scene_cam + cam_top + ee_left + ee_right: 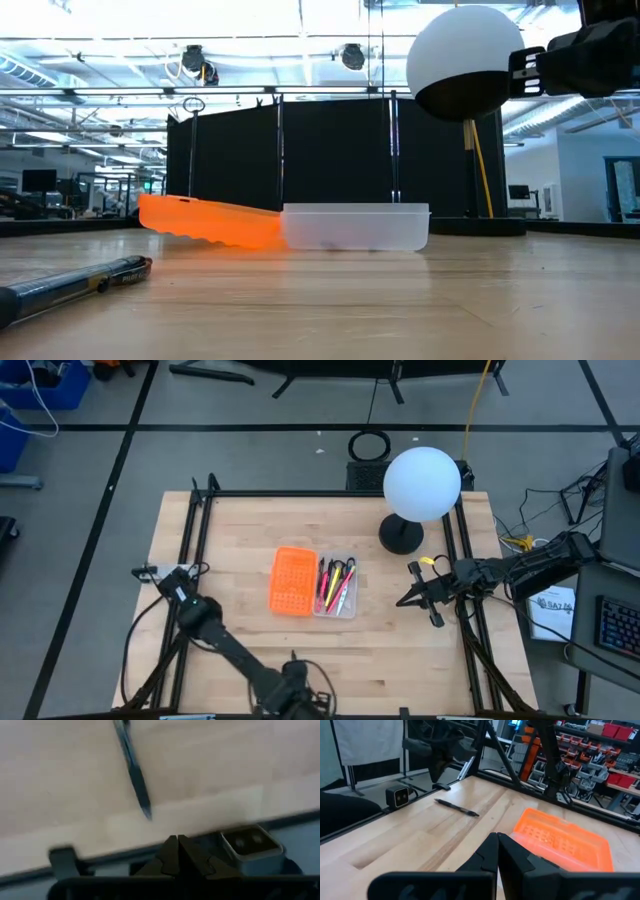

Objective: Pick & place school supplies into a supply box
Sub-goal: Put the black pen into the orange box

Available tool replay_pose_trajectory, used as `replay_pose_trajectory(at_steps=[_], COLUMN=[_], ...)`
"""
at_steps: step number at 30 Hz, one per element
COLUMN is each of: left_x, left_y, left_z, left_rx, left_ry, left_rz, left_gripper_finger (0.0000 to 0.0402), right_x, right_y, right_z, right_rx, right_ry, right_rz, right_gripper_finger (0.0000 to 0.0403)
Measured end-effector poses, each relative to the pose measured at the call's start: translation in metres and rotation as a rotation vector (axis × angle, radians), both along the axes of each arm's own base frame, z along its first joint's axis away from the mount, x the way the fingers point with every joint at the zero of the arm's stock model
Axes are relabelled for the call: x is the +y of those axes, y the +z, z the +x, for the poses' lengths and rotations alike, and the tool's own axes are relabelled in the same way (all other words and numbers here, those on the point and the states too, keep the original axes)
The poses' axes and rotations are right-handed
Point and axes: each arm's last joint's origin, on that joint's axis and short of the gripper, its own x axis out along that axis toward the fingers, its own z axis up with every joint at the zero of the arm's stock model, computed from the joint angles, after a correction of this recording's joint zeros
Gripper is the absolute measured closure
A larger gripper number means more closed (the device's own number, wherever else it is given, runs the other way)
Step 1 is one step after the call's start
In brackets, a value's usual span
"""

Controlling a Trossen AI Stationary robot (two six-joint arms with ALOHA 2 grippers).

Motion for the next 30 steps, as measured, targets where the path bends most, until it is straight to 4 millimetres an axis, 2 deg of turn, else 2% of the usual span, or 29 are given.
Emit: replay_pose_trajectory(at_steps=[7,20,24,30], left_x=[0.018,0.027,0.028,0.027], left_y=[-0.007,-0.040,-0.050,-0.053], left_z=[0.012,-0.001,-0.006,-0.008], left_rx=[0.002,0.139,0.167,0.178], left_ry=[-0.034,-0.012,-0.002,-0.009], left_rz=[0.041,0.162,0.186,0.183], left_gripper_finger=[0.0346,0.0190,0.0180,0.0192], right_x=[0.000,0.000,0.000,0.000], right_y=[0.001,0.002,0.002,0.002], right_z=[0.000,0.000,0.000,0.000], right_rx=[-0.023,-0.057,-0.052,-0.037], right_ry=[0.005,0.009,0.007,0.004], right_rz=[-0.036,-0.081,-0.069,-0.033], right_gripper_finger=[0.0403,0.0403,0.0403,0.0403])
